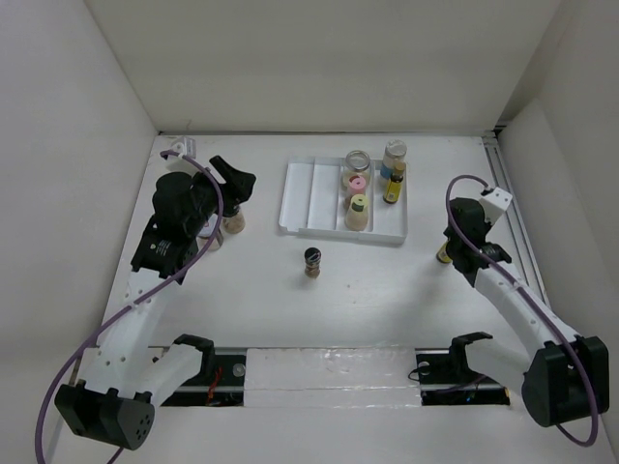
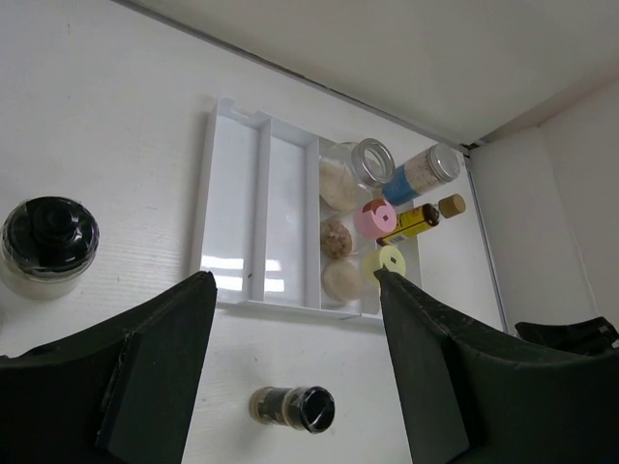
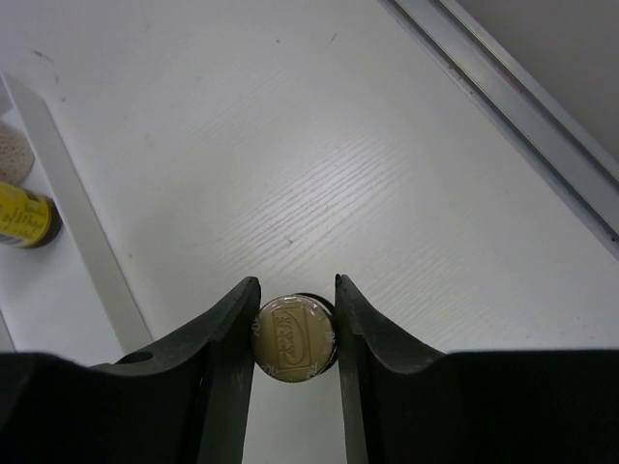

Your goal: Organize the condiment bottles

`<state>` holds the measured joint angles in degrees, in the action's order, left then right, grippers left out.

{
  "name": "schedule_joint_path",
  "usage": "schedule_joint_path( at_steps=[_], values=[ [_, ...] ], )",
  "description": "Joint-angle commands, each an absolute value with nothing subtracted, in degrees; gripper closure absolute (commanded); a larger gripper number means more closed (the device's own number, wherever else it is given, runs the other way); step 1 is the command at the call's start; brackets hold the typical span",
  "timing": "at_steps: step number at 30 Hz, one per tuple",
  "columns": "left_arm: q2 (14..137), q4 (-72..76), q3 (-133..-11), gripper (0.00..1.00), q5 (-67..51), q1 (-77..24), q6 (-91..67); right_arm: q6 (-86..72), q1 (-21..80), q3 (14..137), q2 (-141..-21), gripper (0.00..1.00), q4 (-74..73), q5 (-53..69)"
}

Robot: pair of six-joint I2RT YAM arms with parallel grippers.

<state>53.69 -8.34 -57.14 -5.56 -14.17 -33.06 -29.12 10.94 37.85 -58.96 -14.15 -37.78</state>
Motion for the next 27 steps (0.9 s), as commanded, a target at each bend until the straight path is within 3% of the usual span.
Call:
schedule_joint_path(
  at_steps=[1,4,12,20,27],
  values=[
    [52.3,-5.4,-57.7,0.36,-5.9,-14.4,-32.2,-28.3,10.5,41.0,-62.0,0.64,-10.5,-37.4],
    [52.5,-6.0,-57.7,0.36,-5.2,-14.4,-32.2,-28.3,11.6,44.0,-61.7,0.72,-12.8,-38.5],
    [53.0,-6.0,-57.7,0.36,-5.2,-14.4,-32.2,-23.6,23.5,50.5,-56.1,0.72,-10.0,-40.5],
    [53.1,-6.0,-57.7,0.36,-5.9,-14.4,-32.2,-21.1,30.1,55.2,-67.5,0.72,0.5,-34.9],
    [52.6,-6.0,-57.7,0.36,-5.9,-14.4,-32.2,-17.5,28.8,60.0,-79.8,0.72,7.1,-32.8]
  ],
)
